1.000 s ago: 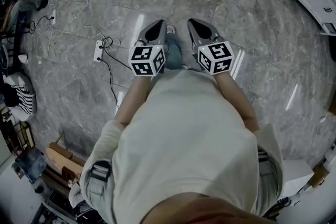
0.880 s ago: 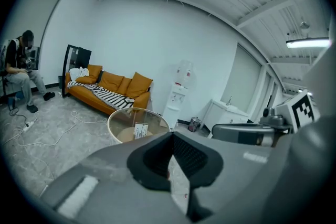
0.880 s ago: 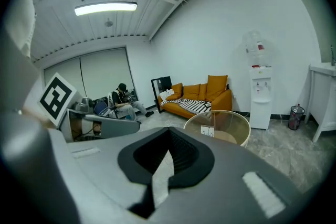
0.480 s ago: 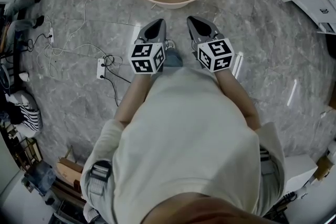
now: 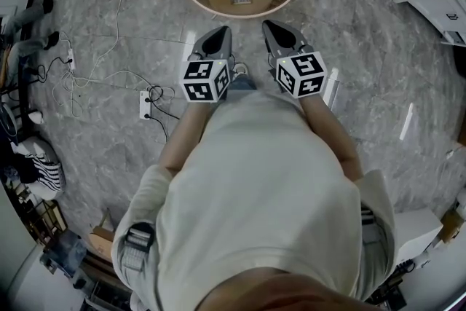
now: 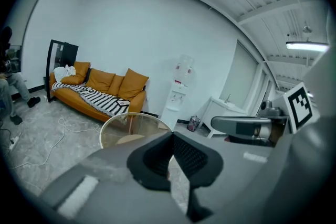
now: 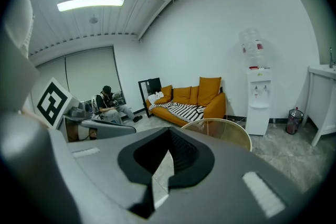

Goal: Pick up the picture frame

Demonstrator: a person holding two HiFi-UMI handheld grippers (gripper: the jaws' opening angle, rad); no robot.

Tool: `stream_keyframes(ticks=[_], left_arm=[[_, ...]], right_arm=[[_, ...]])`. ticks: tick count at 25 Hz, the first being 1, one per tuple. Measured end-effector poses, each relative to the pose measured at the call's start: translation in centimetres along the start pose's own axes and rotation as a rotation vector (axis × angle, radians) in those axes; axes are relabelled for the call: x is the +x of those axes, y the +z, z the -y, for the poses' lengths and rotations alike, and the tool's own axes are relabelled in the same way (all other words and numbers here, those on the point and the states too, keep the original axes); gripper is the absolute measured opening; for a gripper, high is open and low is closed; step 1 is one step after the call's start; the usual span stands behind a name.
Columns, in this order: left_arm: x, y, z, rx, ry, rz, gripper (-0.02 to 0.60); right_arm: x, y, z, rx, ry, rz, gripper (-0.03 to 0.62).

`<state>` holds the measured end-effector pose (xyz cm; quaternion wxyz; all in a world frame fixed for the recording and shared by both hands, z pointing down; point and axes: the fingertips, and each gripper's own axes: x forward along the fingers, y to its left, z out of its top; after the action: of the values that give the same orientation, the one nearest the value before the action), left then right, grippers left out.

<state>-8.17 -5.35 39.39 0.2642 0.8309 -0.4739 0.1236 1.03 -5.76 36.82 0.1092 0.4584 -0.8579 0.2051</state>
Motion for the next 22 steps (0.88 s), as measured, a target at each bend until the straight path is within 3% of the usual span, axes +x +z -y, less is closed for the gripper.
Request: stream_keyframes(ticks=[9,17,22], left_arm=[[3.3,0.2,-3.4,-0.009,-0.001,-0.044,0.002],[7.7,-1.9,-4.9,-0.016,0.001,-0.081,0.002],[11.1,-4.0,-7.2,-0.047,0.04,-0.117,0.002]], right_arm=[[4.5,0.4,1.7,-0.007,-0.03,-0.019,-0.002],[7.9,-1.7,4.5,-0.053,-0.025,-0.082,-0.001],[11.0,-4.0,7.3,-0.039,-0.022,-0.127,-0.001]])
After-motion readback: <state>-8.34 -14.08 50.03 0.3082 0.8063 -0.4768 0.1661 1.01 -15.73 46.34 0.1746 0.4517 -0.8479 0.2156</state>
